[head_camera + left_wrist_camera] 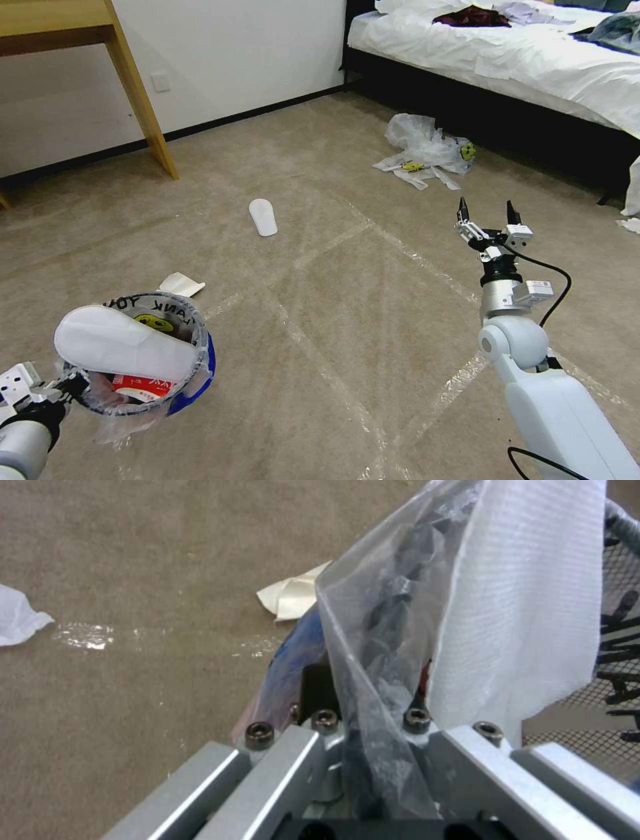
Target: Pick up the trash bin and place the garbage on the floor into it.
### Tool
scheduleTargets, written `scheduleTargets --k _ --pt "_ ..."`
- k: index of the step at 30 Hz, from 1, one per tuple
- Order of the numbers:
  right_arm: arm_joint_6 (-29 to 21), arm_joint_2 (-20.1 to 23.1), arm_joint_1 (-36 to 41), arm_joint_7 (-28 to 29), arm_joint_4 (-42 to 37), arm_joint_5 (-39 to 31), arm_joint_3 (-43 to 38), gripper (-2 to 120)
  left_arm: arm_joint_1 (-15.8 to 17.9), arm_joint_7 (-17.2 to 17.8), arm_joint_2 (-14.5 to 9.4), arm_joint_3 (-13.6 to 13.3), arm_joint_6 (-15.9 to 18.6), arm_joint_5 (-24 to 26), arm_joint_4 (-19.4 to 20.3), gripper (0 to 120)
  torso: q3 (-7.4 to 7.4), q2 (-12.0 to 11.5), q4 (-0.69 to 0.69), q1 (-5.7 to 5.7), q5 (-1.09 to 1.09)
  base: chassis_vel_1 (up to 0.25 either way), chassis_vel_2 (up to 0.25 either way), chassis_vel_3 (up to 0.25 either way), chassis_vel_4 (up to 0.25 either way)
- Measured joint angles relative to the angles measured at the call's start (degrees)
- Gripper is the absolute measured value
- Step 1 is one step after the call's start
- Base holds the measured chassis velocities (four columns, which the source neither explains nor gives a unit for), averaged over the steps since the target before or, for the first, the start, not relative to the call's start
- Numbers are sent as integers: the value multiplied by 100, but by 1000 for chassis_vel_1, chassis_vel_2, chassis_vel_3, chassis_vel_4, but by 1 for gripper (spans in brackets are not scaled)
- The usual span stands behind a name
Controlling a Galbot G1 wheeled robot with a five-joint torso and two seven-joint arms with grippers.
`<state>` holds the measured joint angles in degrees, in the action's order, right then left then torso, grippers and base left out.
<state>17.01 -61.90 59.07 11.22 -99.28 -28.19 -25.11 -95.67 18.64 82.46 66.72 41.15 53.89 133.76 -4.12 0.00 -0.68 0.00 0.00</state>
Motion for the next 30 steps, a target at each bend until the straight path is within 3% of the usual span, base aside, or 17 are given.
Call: scheduleTargets --k 23,30 --pt "56 -20 -30 -67 100 12 121 100 -40 -39 -20 388 -31 -90 -199 1 0 0 3 0 -1 0 0 0 0" --pt "57 -1 -17 -62 95 -4 137 100 -28 -43 2 372 -37 -129 -171 1 0 0 2 0 -1 0 0 0 0"
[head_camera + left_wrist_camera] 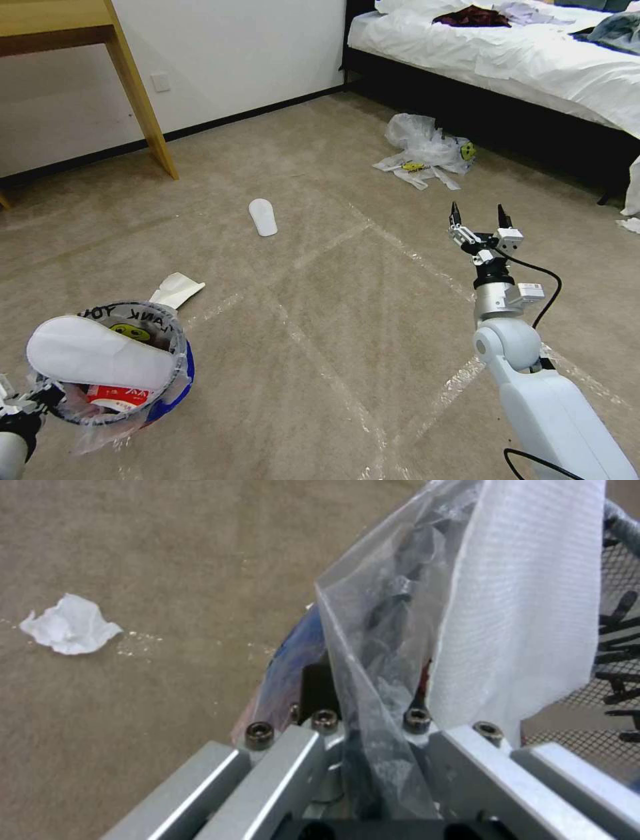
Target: Pick up the trash bin and place the garbage on the floor into it.
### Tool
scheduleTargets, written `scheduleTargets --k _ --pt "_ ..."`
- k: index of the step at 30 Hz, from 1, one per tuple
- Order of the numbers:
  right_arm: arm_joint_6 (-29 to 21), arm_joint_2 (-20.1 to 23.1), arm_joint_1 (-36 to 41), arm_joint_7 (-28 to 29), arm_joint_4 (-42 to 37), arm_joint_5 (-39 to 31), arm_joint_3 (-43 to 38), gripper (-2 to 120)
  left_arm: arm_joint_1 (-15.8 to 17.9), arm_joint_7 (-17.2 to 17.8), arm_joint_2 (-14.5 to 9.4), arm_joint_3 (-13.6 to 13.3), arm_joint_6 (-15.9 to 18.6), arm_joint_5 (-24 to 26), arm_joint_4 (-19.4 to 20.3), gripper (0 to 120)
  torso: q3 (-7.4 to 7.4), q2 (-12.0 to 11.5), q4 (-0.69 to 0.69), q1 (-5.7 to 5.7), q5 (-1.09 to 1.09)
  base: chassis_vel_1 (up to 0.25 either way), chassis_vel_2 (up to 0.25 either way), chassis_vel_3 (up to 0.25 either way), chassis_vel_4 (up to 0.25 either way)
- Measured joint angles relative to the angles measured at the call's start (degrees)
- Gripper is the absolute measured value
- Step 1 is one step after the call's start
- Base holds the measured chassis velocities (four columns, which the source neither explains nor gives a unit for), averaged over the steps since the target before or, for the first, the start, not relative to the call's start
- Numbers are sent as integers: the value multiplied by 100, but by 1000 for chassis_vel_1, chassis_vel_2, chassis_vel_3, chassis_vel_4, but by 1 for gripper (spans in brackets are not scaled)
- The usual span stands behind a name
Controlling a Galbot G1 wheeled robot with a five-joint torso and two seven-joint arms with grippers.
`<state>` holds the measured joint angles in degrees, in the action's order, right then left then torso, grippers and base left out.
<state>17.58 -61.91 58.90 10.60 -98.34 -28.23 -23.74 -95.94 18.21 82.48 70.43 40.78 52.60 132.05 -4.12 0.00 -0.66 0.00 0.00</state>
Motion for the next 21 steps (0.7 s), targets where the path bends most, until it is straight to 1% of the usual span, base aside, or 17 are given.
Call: scheduleTargets --k 3,8,21 --pt "-15 56 29 10 -44 -34 0 100 5 4 -19 17 29 2 -1 1 0 0 -2 0 0 0 0 0 0" --pt "-36 80 41 15 -74 -42 -9 100 -17 24 -50 86 83 1 -34 1 0 0 0 0 0 0 0 0 0" --pt "-41 38 67 11 -72 6 29 100 -29 60 -93 243 129 125 -61 1 0 0 0 0 0 0 0 0 0"
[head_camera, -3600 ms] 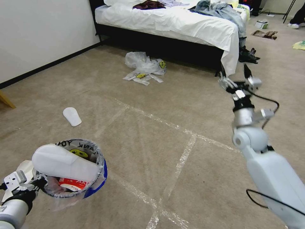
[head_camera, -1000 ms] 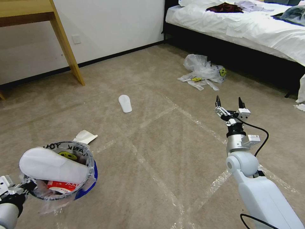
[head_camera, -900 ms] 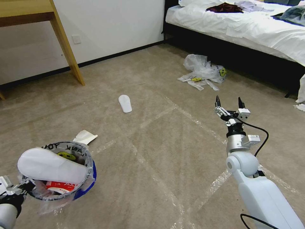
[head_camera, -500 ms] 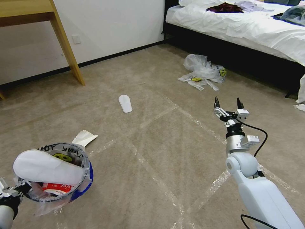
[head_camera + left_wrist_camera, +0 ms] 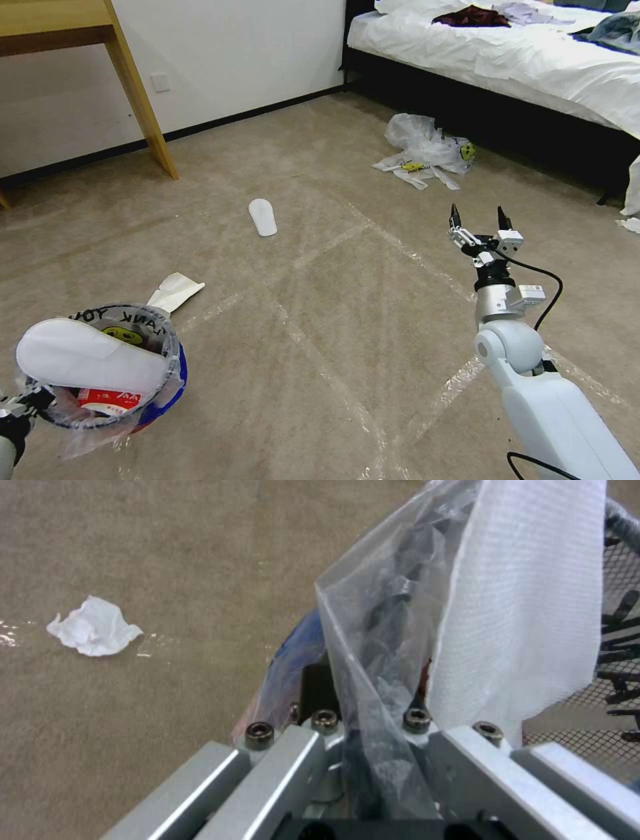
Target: Pick up the trash bin and place the garbage on the floor into it.
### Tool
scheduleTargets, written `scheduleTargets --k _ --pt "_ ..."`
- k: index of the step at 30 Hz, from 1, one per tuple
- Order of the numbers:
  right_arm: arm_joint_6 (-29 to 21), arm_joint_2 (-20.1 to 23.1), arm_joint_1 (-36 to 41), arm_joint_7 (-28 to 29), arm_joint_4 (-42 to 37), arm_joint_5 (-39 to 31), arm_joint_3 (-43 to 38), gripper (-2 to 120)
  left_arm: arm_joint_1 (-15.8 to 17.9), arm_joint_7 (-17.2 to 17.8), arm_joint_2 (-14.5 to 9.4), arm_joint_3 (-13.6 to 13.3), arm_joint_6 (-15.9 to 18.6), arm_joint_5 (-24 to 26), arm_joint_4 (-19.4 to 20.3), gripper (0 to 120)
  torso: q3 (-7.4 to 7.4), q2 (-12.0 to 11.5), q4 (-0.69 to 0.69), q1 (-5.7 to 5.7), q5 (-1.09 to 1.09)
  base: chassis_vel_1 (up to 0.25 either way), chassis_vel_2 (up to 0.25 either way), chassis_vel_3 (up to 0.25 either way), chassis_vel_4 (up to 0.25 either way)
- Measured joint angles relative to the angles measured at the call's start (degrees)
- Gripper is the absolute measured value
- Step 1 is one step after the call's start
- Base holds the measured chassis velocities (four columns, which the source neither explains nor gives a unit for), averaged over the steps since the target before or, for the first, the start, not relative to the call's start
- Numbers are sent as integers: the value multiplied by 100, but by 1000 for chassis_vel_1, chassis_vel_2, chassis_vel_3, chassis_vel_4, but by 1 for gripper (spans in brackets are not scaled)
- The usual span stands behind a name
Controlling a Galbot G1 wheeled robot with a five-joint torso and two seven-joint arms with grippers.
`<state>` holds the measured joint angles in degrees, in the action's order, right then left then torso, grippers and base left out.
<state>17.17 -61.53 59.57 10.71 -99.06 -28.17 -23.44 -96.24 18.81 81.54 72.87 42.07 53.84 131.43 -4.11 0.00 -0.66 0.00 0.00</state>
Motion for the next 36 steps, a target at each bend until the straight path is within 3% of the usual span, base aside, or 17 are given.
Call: scheduleTargets --k 19,36 --pt "61 -49 23 -16 -13 37 30 100 4 -3 -38 37 11 78 -16 1 -1 0 1 1 0 -98 94 104 -110" --pt "98 -89 -28 -30 39 51 81 100 30 -11 -21 28 2 92 -14 1 -1 0 0 1 0 -9 8 6 -6"
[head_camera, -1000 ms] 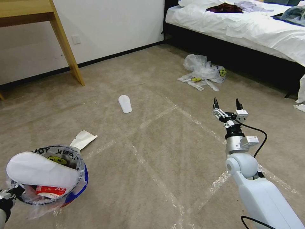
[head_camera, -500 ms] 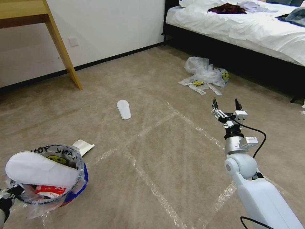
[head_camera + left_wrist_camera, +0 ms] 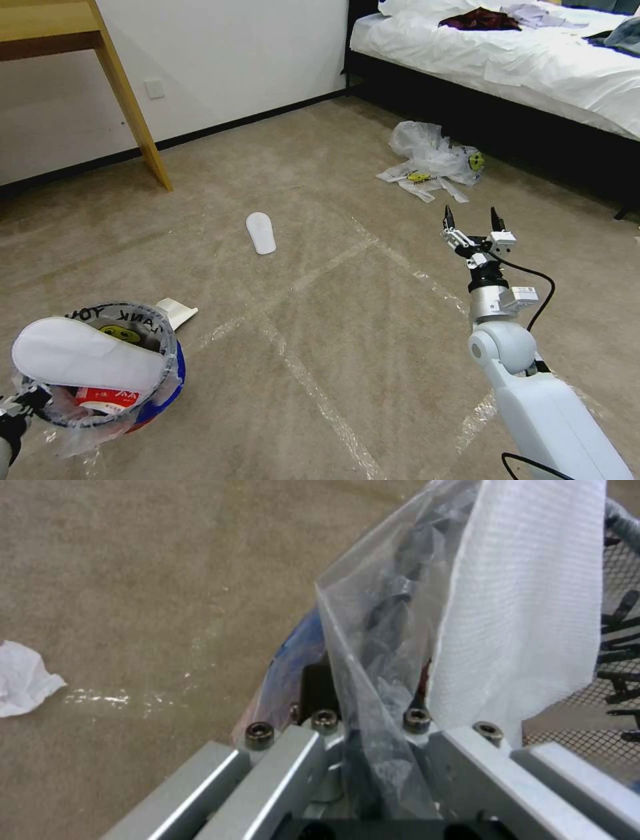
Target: Pick up the trash bin and place the garbage on the floor into it.
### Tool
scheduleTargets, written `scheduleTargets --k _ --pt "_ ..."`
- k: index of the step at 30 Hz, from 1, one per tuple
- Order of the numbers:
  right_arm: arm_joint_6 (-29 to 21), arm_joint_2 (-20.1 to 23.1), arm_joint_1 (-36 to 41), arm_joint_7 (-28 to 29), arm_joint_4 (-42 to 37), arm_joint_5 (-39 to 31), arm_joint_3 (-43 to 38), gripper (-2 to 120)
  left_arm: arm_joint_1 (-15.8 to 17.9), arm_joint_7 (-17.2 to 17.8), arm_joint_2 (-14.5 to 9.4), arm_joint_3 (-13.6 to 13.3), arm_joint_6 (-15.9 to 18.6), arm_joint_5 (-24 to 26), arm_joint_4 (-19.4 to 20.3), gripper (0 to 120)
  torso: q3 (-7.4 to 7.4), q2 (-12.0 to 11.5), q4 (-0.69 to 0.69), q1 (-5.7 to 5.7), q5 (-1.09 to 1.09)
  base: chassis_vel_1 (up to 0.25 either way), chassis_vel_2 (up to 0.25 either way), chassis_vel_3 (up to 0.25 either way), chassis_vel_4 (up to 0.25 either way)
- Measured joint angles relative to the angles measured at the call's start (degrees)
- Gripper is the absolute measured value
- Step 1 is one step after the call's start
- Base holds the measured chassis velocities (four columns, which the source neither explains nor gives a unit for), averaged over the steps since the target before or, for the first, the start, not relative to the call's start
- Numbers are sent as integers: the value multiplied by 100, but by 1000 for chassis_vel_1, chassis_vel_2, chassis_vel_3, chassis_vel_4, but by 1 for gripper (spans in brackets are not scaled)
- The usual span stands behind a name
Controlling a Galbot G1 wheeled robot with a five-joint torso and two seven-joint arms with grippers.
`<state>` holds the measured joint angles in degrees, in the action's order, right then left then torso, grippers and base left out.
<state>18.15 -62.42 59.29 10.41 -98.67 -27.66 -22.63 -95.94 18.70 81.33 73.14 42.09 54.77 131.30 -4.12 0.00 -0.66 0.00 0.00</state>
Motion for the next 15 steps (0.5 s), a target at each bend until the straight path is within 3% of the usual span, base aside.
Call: scheduleTargets --k 15 --pt "28 -53 -45 -13 51 10 41 100 27 -9 -15 -14 -44 33 -21 1 0 0 0 0 0 0 0 0 0"
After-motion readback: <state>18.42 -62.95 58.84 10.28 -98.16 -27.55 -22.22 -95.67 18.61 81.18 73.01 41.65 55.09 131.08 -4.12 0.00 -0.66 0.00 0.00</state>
